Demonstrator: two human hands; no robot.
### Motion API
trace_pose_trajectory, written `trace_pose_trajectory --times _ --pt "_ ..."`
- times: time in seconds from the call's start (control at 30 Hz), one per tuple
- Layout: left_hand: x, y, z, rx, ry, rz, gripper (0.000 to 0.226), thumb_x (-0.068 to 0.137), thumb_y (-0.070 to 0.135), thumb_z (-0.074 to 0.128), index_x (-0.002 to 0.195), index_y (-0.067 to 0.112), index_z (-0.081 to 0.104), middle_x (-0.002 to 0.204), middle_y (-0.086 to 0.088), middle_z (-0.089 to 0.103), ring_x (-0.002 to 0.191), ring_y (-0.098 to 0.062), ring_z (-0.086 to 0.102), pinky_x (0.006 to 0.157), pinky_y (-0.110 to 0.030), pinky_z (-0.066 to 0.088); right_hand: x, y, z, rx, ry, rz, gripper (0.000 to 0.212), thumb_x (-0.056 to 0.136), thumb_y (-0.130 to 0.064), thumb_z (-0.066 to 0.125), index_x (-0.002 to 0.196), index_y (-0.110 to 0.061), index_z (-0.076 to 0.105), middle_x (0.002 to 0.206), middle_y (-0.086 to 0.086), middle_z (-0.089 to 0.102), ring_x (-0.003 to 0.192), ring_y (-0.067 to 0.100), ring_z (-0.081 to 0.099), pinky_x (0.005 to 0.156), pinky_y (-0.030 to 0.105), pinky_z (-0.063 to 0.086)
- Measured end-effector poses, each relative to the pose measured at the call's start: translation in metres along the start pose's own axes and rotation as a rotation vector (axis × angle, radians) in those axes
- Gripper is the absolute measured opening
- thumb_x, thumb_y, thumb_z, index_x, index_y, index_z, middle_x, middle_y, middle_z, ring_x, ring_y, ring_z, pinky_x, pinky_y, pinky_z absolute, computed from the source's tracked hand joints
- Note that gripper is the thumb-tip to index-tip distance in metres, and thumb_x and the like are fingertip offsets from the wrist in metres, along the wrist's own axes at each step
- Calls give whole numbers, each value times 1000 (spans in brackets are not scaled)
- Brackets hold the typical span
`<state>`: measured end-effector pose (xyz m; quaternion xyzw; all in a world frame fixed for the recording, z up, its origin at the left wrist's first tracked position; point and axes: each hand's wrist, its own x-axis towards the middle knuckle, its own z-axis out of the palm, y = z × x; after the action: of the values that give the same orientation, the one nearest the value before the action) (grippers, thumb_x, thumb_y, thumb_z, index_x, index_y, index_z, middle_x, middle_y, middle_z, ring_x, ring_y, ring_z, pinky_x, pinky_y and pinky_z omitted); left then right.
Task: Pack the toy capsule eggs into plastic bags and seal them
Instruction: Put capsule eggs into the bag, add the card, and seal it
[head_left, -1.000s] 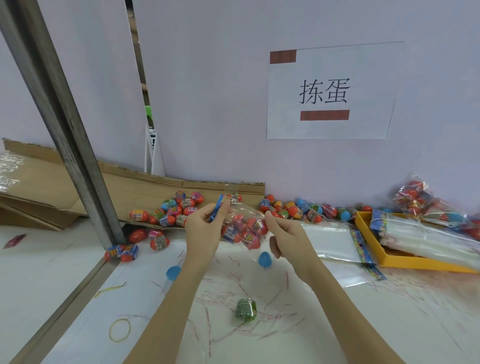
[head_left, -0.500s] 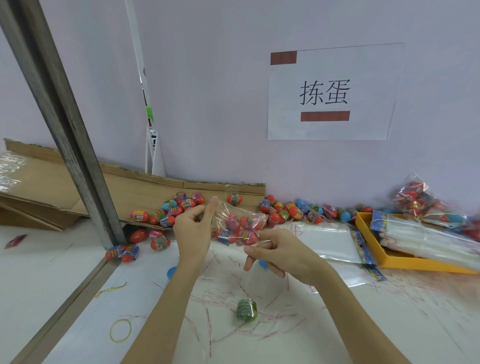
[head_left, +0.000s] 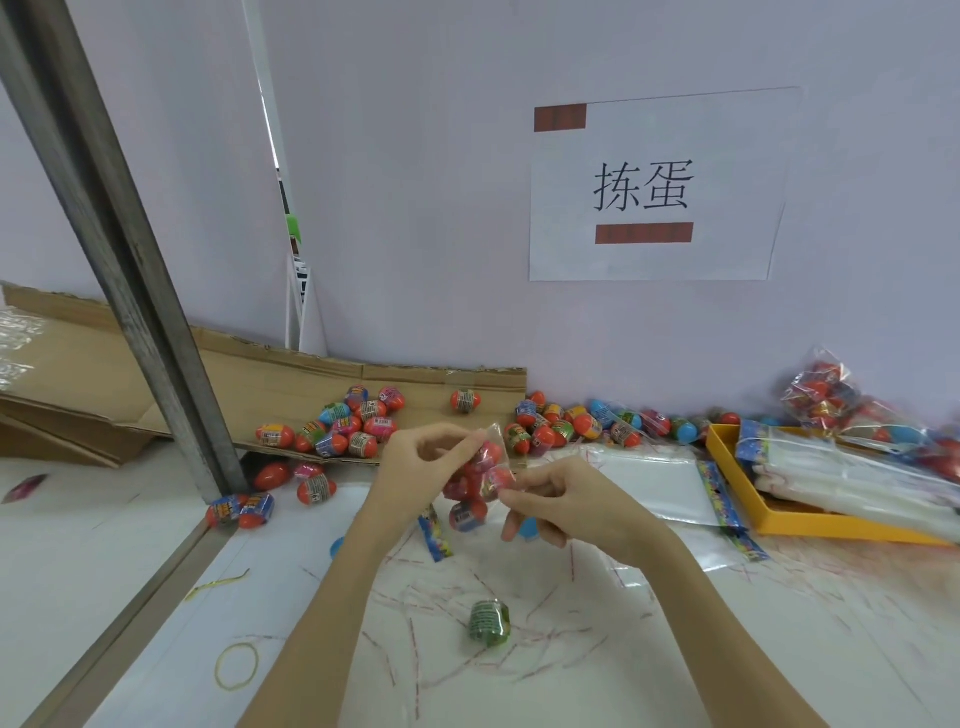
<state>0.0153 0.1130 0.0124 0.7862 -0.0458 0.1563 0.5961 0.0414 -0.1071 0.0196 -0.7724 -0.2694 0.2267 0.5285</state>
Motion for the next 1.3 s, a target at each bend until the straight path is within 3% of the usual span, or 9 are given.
trace_pose_trajectory --times 0.13,0.3,0.5,0.63,0.8,0.93,1.1,1.2,1.3 --pt "0 1 -4 -129 75 -91 18 85 40 82 94 24 84 92 -1 80 86 -16 76 74 -24 61 1 2 -4 -22 53 -1 23 105 -33 57 107 -24 78 94 -3 81 49 9 50 54 18 49" --pt "2 0 -10 -243 271 -194 19 75 43 85 86 27 84 86 0 80 74 -6 72 63 -17 56 0 5 -7 31 -1 -8 25 107 -33 55 109 -28 79 101 0 81 50 12 52 53 17 47" --pt "0 -1 4 -105 119 -104 15 79 34 87 88 22 84 83 1 80 76 -12 76 66 -16 58 8 0 7 119 279 10 56 89 -78 45 105 -34 76 101 9 78 44 12 46 44 17 39" --pt "-1 0 10 -50 83 -42 29 86 47 74 93 20 82 82 3 79 75 -12 76 65 -19 58 8 1 11 7 280 -87 37 92 -60 63 99 -26 78 81 -8 76 49 7 54 48 18 46" --pt "2 -5 1 24 108 -43 25 90 47 70 96 25 79 82 1 77 69 -17 70 63 -28 60 10 2 3 155 619 -171 29 98 -44 66 90 -20 81 68 -7 71 50 1 53 49 10 40" --pt "3 -12 -4 -142 177 -97 10 94 24 76 86 27 81 84 -4 78 76 -15 72 67 -24 59 7 2 -1 181 412 -110 28 94 -49 69 94 -23 79 69 -7 71 51 8 57 51 19 45" --pt "4 -14 3 -106 323 -42 16 101 30 68 91 27 79 85 5 77 80 -8 70 68 -13 53 2 4 -4 67 175 -20 35 93 -47 74 99 -13 76 81 0 78 63 8 67 56 17 48" --pt "7 -11 2 -194 399 -69 35 108 42 52 101 17 76 78 -3 69 65 -12 62 57 -24 52 -4 2 -23 349 333 -134 28 93 -39 75 96 -11 78 88 6 71 63 7 58 61 19 46" --pt "9 -11 -2 -254 428 -117 44 109 44 47 100 10 73 73 -4 65 58 -16 58 50 -27 48 -14 2 -51 1113 503 -387 24 99 -30 65 110 -10 70 112 12 71 75 8 61 66 20 49"
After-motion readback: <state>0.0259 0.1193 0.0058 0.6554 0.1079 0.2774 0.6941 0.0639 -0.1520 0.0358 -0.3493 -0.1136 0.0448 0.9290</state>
